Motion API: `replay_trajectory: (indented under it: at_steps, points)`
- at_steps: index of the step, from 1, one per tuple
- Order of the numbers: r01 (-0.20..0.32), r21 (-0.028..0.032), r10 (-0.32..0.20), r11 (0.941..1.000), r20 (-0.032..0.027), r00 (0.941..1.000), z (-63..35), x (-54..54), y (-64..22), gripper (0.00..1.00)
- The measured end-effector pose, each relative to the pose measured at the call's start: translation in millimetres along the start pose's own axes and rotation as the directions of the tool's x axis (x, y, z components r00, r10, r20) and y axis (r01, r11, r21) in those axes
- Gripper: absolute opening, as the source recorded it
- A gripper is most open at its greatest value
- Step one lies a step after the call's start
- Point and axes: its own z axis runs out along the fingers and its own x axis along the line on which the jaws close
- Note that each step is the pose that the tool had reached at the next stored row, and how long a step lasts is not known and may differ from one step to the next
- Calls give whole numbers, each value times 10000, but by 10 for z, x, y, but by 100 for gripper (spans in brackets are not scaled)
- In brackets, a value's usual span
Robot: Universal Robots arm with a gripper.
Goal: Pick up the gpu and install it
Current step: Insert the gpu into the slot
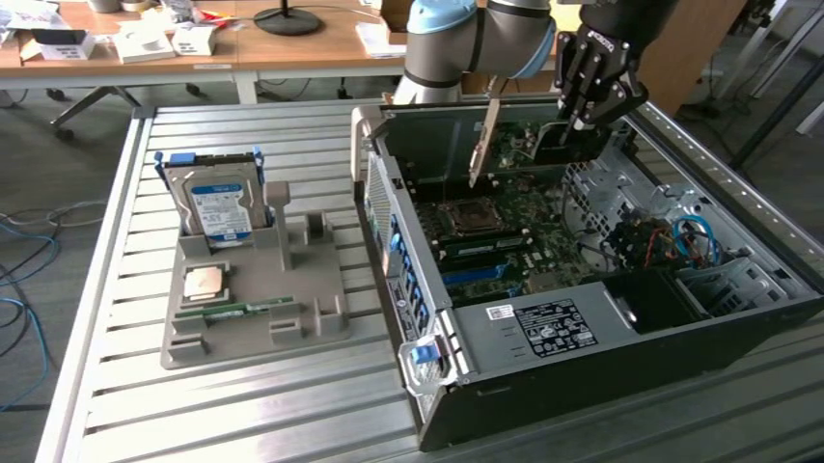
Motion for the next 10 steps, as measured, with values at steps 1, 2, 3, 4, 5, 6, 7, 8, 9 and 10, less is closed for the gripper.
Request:
replay_trajectory:
  at_steps: [1,2,3,4,5,6,7,8,9,10]
  points:
    - [0,0,0,10000,0,10000,2,0,0,27]
    - [0,0,0,10000,0,10000,4,0,0,27]
    - [0,0,0,10000,0,10000,5,0,0,27]
    - [0,-1,0,10000,0,10000,6,0,0,27]
    - [0,0,0,10000,0,10000,6,0,0,27]
    - [0,-1,0,10000,0,10000,6,0,0,27]
    - [0,0,0,10000,0,10000,6,0,0,27]
    - [0,0,0,10000,1,10000,9,0,0,27]
    - [1,1,-1,10000,4,10000,14,0,0,27]
    - [0,0,0,10000,2,10000,19,0,0,27]
